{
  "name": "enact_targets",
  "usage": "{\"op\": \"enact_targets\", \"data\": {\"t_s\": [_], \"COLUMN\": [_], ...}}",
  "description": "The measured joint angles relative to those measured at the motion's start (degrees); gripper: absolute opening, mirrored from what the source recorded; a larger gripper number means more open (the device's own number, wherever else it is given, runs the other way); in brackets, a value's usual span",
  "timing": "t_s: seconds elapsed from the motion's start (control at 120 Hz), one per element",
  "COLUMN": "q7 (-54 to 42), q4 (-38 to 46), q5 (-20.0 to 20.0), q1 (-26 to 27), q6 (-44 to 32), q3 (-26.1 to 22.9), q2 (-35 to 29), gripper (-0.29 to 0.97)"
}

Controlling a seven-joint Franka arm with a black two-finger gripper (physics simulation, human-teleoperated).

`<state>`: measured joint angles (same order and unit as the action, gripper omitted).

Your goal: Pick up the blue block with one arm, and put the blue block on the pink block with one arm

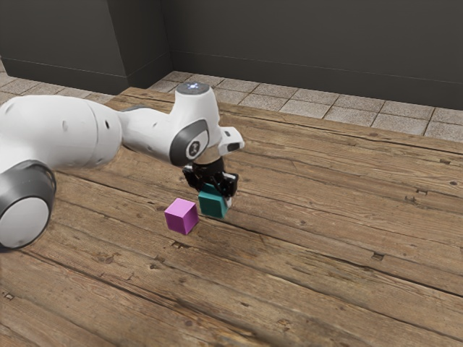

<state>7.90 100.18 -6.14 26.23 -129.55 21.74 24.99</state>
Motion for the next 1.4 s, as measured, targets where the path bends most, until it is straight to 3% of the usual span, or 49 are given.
{"op": "enact_targets", "data": {"t_s": [0.267,0.45,0.775,1.4], "q7": [-6.0,-10.9,-18.9,-28.9], "q4": [8.5,7.8,6.5,6.1], "q5": [0.2,-0.4,-1.4,-7.7], "q1": [-0.2,-3.1,-3.0,-4.4], "q6": [0.2,0.0,-0.3,-1.0], "q3": [3.7,4.2,3.8,4.2], "q2": [-7.4,-5.2,-5.0,-3.1], "gripper": [0.32,0.32,0.32,0.33]}}
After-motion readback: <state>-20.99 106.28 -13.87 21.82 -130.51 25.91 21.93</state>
